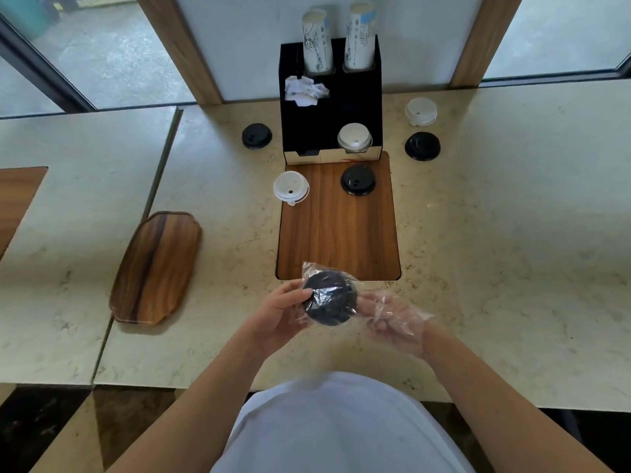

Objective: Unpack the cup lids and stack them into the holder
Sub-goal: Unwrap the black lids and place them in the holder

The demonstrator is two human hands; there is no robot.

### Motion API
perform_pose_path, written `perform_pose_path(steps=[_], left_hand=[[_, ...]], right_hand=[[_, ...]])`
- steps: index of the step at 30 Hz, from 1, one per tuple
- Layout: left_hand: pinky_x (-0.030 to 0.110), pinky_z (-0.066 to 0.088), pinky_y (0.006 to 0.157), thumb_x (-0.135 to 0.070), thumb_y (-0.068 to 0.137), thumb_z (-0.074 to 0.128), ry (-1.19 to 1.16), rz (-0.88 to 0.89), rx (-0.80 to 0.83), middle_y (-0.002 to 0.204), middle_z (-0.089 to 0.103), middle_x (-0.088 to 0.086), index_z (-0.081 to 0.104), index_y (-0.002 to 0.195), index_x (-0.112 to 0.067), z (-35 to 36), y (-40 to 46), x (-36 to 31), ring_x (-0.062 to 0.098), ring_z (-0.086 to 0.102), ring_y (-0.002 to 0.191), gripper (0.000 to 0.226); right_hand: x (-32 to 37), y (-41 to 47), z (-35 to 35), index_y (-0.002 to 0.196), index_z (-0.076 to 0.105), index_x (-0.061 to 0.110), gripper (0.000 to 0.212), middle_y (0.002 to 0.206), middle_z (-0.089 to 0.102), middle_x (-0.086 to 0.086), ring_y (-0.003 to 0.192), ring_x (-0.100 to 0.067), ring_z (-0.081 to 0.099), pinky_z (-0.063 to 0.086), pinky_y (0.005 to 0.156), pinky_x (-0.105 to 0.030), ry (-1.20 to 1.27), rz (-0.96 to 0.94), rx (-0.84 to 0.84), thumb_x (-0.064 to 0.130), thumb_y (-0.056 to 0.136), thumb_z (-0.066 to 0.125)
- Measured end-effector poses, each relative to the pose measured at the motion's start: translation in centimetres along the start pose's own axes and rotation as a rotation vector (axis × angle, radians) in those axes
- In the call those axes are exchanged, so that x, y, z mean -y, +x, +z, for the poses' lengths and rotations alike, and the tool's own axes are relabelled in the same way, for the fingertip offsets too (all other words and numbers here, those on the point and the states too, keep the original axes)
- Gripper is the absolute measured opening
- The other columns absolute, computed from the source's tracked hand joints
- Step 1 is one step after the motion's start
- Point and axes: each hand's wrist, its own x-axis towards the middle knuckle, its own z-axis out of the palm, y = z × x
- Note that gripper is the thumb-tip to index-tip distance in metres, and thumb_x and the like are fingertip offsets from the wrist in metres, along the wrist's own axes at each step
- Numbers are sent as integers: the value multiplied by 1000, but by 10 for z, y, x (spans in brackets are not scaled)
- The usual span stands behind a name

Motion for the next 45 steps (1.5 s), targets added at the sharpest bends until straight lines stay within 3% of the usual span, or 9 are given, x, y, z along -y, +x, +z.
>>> perform_pose_path(steps=[4,7,13,18,29,35,38,41,45], left_hand=[[42,57,87,-12,82,76,-18,4,1,124,66,21,58,130,-2,-1,-1,0,33,66,106,52],[41,57,86,-12,83,76,0,10,-42,118,70,19,62,122,-6,0,1,1,31,69,101,42],[38,59,81,-9,77,83,-5,26,-48,114,72,20,62,118,-7,10,6,-2,31,70,96,45],[38,57,81,-4,77,82,67,69,-92,115,74,19,62,116,-6,18,8,-3,33,71,96,44],[37,59,72,-18,91,74,80,80,-184,102,74,15,66,114,-4,29,10,-12,28,73,86,28],[44,62,80,-26,87,79,136,93,-168,108,77,15,61,116,-5,46,15,-9,32,75,97,40],[39,61,77,-33,89,76,177,101,-183,102,77,12,64,110,-6,43,13,-6,28,74,89,36],[31,57,66,-37,92,72,197,104,-288,88,75,9,65,100,-7,39,11,-2,22,71,77,31],[22,51,51,-25,96,69,166,137,-379,78,71,5,63,87,-10,34,12,0,15,65,65,18]], right_hand=[[1,0,5,119,74,17,48,121,73,-14,47,-2,48,48,47,-17,-159,-23,-15,37,78,87],[1,0,6,122,70,16,68,99,72,-11,51,-4,50,46,46,-18,-263,-34,-108,40,63,94],[9,0,14,98,81,23,50,85,65,-6,63,-9,52,49,57,-19,-188,-88,-76,38,54,98],[10,0,21,117,70,8,48,92,55,-20,57,-12,46,47,51,-21,-307,-101,-123,32,78,86],[5,7,34,101,71,12,37,52,56,4,45,-10,46,45,48,-22,-499,-118,-287,45,85,77],[20,10,38,109,70,12,58,64,66,0,61,-17,58,52,66,-29,-525,-122,-459,66,90,59],[21,6,30,118,70,15,55,99,74,-15,96,-31,71,58,84,-38,-497,-56,-391,62,90,63],[16,4,25,111,74,16,47,70,62,-4,55,-12,54,49,54,-23,-601,-98,-269,56,86,73],[10,9,25,102,74,6,47,61,58,-4,47,-8,48,45,48,-21,-662,-96,-251,48,82,80]])
